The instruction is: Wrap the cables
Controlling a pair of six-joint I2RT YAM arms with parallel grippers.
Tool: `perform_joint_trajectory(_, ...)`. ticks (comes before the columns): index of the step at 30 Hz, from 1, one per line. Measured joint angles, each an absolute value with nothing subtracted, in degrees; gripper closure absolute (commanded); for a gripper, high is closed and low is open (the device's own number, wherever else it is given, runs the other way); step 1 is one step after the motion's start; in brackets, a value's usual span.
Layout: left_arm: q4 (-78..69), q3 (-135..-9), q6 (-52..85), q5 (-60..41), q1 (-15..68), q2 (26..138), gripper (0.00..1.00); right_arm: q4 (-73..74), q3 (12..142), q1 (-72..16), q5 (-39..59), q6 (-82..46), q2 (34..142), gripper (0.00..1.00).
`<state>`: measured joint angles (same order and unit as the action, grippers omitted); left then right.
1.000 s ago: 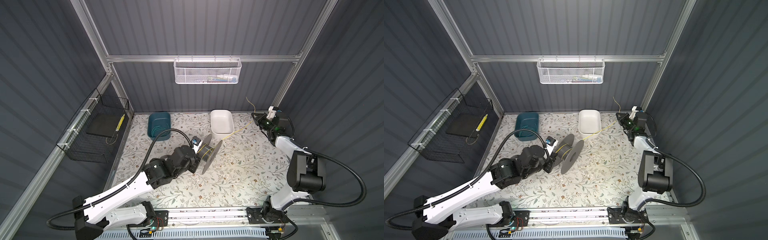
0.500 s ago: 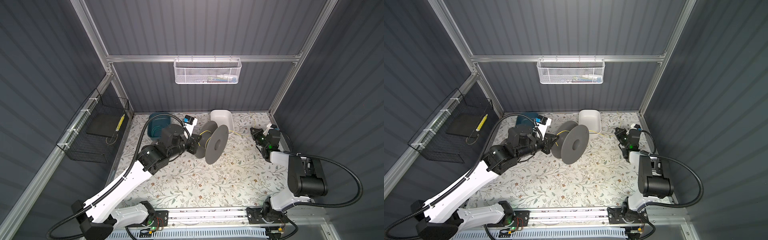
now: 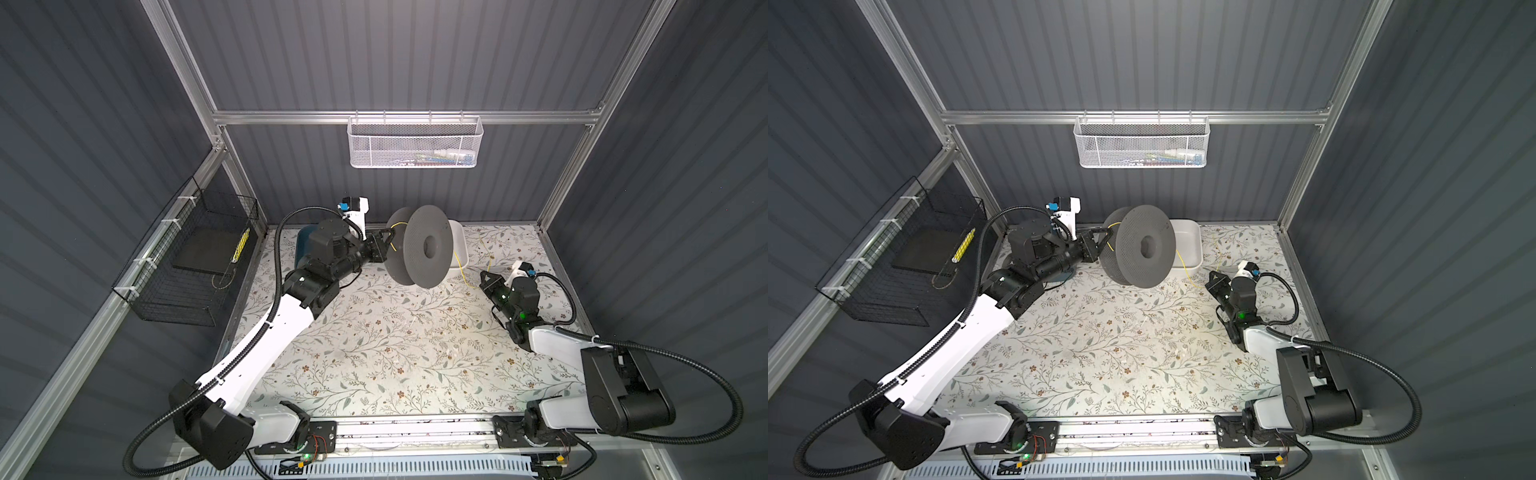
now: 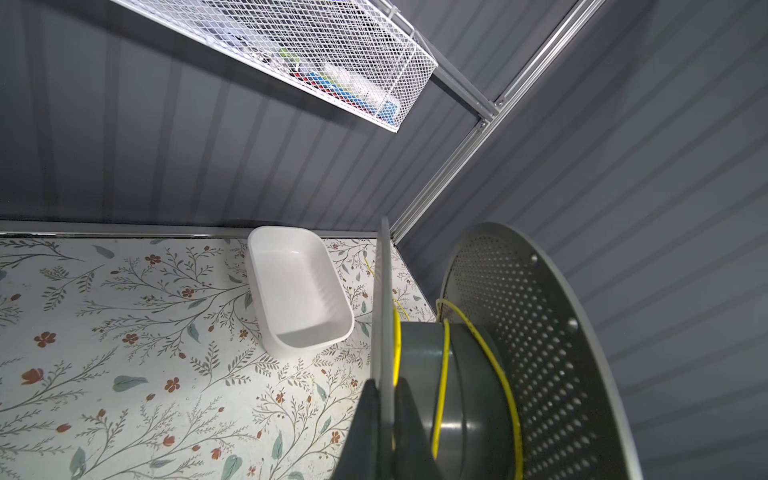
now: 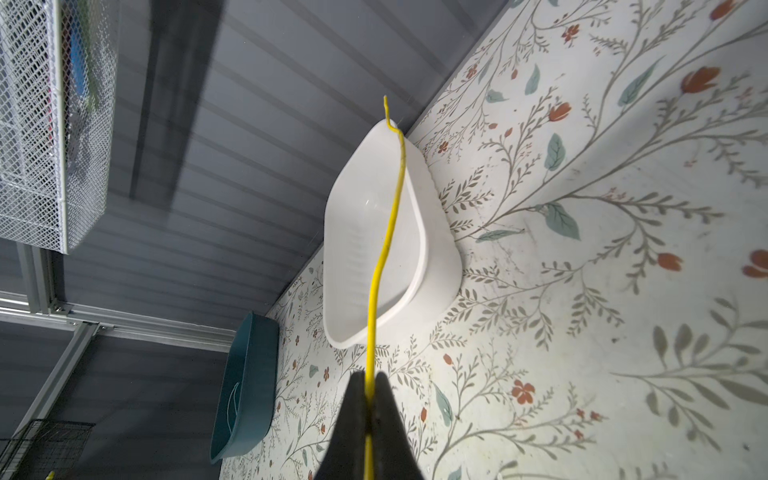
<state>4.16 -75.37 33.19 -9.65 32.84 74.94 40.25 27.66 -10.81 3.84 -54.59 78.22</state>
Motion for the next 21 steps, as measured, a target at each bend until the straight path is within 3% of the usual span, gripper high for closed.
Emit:
perform_joint_trajectory(11,-1.85,-72.14,38.37,-4.16,32.80,75.96,1.00,19.81,28.56,-22.09,-4.12,-52.01,58.28,1.00)
perform_joint_trajectory(21,-7.66,-62.76,43.44,4.69,32.80,77.38,1.00,9.30,32.67,-33.58,-10.41,-47.03,56.75,1.00)
